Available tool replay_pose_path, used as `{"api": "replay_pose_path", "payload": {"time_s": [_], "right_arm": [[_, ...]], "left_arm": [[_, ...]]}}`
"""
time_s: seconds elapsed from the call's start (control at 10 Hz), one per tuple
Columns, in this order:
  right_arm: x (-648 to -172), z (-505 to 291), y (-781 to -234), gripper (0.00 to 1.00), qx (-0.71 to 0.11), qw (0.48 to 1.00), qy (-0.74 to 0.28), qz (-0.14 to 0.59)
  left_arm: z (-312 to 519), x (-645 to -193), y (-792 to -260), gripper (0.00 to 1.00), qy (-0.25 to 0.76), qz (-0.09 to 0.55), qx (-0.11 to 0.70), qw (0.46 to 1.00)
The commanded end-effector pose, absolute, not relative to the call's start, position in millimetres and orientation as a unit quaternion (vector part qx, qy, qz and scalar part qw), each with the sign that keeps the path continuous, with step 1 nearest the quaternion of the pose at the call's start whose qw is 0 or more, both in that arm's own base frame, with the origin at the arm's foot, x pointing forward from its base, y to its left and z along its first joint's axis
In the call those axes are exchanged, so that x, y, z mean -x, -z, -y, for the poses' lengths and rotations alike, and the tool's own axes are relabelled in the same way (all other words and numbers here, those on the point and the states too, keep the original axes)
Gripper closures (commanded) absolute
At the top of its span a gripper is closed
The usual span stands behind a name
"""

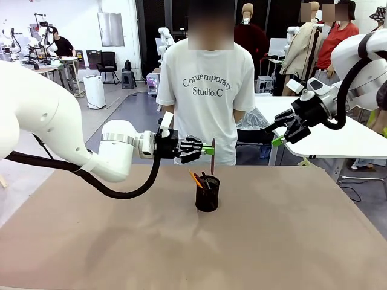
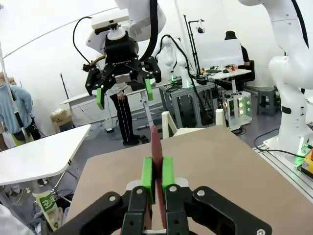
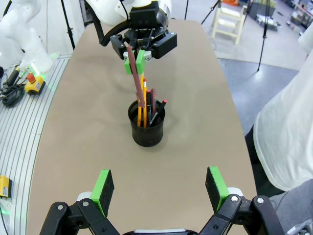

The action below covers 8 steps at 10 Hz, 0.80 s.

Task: Place the pens into the pen holder.
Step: Pick up a writing instrument from the table and place it into the Pen holder.

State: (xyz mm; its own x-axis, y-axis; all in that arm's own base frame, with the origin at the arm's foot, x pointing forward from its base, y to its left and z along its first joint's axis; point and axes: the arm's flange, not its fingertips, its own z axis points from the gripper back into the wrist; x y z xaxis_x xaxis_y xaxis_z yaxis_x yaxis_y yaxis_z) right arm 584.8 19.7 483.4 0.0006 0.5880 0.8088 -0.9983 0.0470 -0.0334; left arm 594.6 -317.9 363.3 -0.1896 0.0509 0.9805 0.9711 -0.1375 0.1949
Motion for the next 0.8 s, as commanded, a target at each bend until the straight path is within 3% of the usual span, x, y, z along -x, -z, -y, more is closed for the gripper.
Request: {"api": "replay_pose_path", "payload": {"time_s": [0.0, 0.1, 0.2, 0.6, 0.7], "right_arm": [[-583.9, -20.0, -485.8, 0.0, -0.302, 0.638, -0.621, 0.34], [-583.9, -20.0, -485.8, 0.0, -0.302, 0.638, -0.621, 0.34], [-583.9, -20.0, -485.8, 0.0, -0.302, 0.638, -0.621, 0.34], [-583.9, -20.0, -485.8, 0.0, -0.302, 0.638, -0.621, 0.34], [-583.9, -20.0, -485.8, 0.0, -0.302, 0.638, -0.621, 0.34]], "left_arm": [[317.3, -601.3, -364.8, 1.0, 0.576, 0.513, 0.49, 0.406], [317.9, -602.1, -364.0, 1.0, 0.577, 0.512, 0.488, 0.408], [317.9, -602.1, -363.7, 0.84, 0.577, 0.511, 0.49, 0.407], [313.4, -601.8, -364.2, 0.06, 0.569, 0.511, 0.498, 0.409], [312.3, -601.8, -364.3, 0.0, 0.569, 0.511, 0.499, 0.408]]}}
